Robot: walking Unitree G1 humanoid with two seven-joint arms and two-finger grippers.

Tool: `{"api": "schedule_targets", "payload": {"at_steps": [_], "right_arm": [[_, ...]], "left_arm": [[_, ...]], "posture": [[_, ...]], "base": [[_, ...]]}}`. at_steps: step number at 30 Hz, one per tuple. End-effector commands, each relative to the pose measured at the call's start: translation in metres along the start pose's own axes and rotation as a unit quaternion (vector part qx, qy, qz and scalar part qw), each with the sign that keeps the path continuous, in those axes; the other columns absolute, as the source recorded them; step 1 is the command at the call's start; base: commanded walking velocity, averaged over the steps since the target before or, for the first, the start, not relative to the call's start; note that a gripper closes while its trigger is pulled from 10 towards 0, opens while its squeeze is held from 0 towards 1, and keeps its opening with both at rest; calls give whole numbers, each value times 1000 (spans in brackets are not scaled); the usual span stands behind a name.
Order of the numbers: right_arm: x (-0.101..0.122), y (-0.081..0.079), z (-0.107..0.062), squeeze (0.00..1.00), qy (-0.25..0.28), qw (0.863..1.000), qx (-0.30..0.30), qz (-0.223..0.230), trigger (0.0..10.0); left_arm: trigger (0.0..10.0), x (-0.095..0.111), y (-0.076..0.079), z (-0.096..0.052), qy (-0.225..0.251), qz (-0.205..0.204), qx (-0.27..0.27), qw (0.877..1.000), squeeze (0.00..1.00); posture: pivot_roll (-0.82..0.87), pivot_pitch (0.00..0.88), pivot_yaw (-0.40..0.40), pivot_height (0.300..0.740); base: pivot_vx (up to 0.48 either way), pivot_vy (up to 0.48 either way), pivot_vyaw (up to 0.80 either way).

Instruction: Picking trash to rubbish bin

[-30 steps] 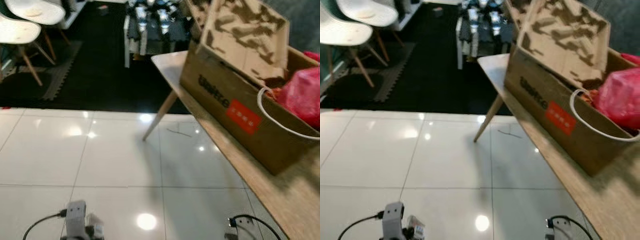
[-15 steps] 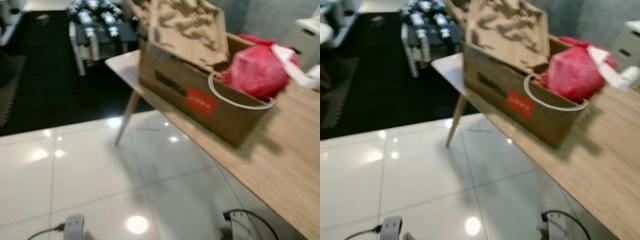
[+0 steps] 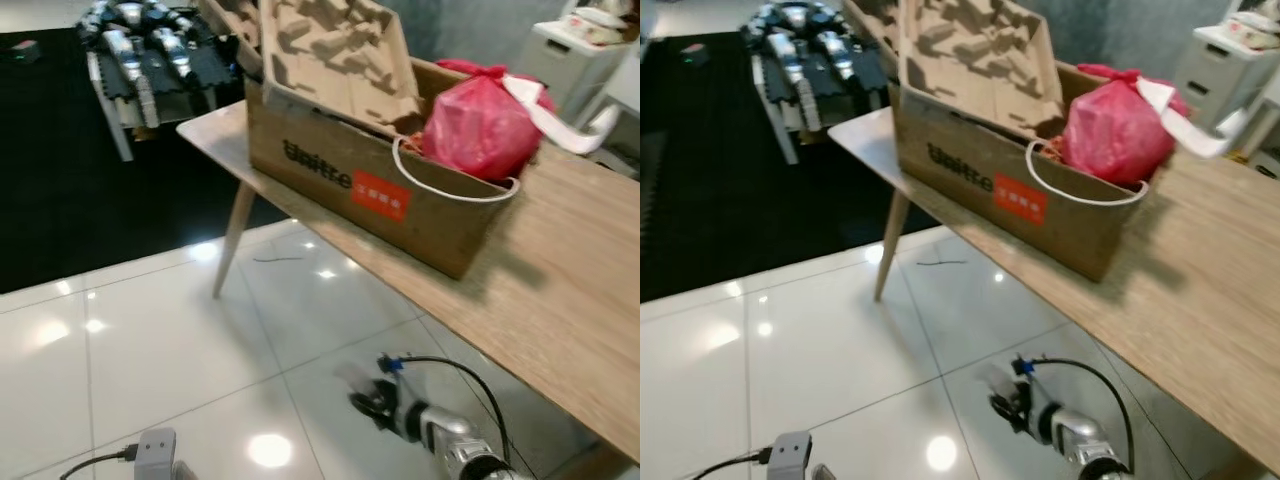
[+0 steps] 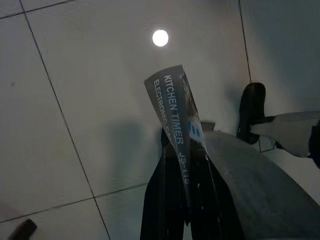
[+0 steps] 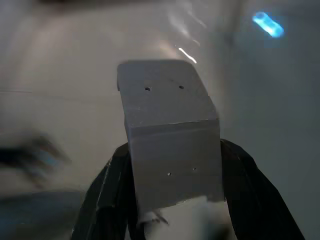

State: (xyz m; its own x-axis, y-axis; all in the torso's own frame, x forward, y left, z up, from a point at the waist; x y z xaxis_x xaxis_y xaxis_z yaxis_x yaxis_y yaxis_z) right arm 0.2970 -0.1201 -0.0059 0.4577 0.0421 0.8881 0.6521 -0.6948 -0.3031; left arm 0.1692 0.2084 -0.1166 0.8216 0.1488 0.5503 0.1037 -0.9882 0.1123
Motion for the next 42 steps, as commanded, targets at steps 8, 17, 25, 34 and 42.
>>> {"api": "schedule_targets", "payload": {"at_steps": [8,17,25,34,42], "right_arm": [[132,-23,4,0,230,959,151,-72,10000],[250,-35,-26,0,412,888,147,-140,10000],[319,-47,-52,0,490,842,49,-219,10000],[355,-15,-79,0,472,820,-157,-284,10000],[361,6,-96,0,467,799,-254,-280,10000]], "left_arm": [[10000,-5,5,0,-9,7,-5,1000,0],[10000,-10,9,0,-15,7,-7,1000,0],[10000,-15,10,-1,-16,3,-9,1000,0],[10000,-3,8,1,6,-8,-6,1000,0],[10000,-4,8,0,18,-13,-4,1000,0]], "posture": [[61,110,-47,740],[57,117,-51,740],[61,131,-52,740],[60,148,-56,740],[50,202,-64,740]], "base": [[0,0,0],[0,0,0],[0,0,0],[0,0,0],[0,0,0]]}}
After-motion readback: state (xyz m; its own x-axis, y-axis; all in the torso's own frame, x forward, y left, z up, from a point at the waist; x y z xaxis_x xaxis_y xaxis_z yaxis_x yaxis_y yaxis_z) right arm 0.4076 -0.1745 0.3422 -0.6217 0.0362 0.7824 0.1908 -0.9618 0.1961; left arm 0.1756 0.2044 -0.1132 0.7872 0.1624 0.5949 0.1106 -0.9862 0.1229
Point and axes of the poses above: a point about 5 cm out from each wrist's last joint towards the gripper, its own z axis pointing out of the wrist towards the gripper, its own x axis along the axis of the wrist's last joint, y = z × x, the point moved 3 cm from there along z, pointing out of the wrist towards the gripper, and after that the axes turned 1 degree about z, right-handed, at the moved point
